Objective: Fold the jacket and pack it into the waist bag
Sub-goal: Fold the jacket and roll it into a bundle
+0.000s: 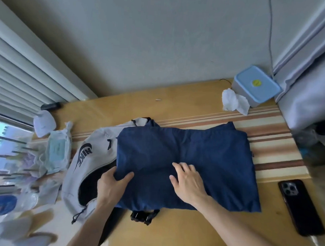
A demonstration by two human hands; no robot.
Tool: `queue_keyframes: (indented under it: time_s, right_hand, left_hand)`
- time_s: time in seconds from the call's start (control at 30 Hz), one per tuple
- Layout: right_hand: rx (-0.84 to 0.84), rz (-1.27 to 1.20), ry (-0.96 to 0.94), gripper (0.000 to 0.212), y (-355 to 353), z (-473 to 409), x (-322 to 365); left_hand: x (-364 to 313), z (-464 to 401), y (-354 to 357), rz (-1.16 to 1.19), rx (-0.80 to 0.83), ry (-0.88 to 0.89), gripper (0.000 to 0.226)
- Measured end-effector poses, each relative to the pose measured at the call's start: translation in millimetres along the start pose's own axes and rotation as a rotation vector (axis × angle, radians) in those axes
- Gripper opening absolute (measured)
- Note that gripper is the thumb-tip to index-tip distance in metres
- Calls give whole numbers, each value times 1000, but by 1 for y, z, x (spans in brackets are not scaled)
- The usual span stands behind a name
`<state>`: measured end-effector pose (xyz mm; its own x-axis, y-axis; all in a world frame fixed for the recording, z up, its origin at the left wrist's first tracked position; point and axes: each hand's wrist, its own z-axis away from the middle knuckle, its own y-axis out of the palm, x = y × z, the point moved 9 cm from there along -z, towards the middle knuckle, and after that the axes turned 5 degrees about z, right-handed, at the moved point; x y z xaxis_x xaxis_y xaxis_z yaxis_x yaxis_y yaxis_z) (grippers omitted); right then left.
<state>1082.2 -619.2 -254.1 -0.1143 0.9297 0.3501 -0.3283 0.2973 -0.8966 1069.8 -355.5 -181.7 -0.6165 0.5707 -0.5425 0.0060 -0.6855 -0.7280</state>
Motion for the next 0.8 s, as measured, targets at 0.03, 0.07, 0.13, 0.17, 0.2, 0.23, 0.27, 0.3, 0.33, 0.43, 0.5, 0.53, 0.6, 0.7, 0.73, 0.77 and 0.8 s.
queue_keyframes:
  time_s: [0.03, 0.07, 0.13, 0.17, 0.2, 0.23, 0.27, 0.3, 0.33, 0.43, 0.5, 0.53, 0.6, 0.7, 0.73, 0.77, 0.8]
  right_hand:
    - [80, -60, 32, 54, 9, -3, -5]
    - [127, -106, 42, 55, 13, -6, -8]
    - [174, -207, 64, 56, 11, -11, -12]
    - [207, -304, 95, 56, 6, -10, -14]
    - [246, -441, 146, 55, 3, -8, -18]
    - [284, -604, 204, 54, 0, -3, -23]
    - [308, -773, 258, 51, -4, 3, -28]
    - [303, -925, 311, 48, -8, 9, -34]
    - [272, -1052, 359, 43, -14, 14, -42]
    - [129, -1407, 537, 34, -27, 37, -73]
    - [10, -1608, 634, 35, -35, 56, -99]
    - [-57, -1674, 678, 36, -40, 67, -114]
    - [-200, -1781, 780, 34, -50, 94, -148]
    - [-385, -1840, 868, 36, -74, 130, -187]
    - [-419, -1773, 877, 34, -82, 138, -196]
    - [-449, -1634, 902, 32, -91, 147, -205]
    - [-470, -1437, 915, 32, -97, 151, -216]
  left_hand:
    - [-8, 4, -6, -35, -41, 45, 19]
    - [-15, 7, -12, -78, -85, 91, 19]
    - [-32, 15, -19, -134, -144, 172, 21]
    - [-41, 19, -19, -152, -147, 197, 22]
    - [-49, 24, -17, -179, -147, 218, 24]
    - [-59, 29, -16, -220, -155, 234, 26]
    - [-69, 35, -15, -261, -177, 246, 28]
    - [-81, 41, -15, -280, -200, 262, 29]
    - [-95, 47, -13, -273, -213, 298, 30]
    - [-158, 79, 17, -230, -153, 605, 27]
    - [-203, 113, 63, -205, -20, 873, 16]
    - [-221, 132, 92, -185, 82, 979, 13]
    - [-245, 170, 151, -162, 366, 1100, 23]
    - [-241, 193, 208, -221, 665, 1057, 54]
    - [-234, 187, 212, -183, 668, 1036, 52]
    - [-227, 178, 210, -144, 600, 1055, 48]
    - [-220, 165, 208, -169, 489, 1096, 45]
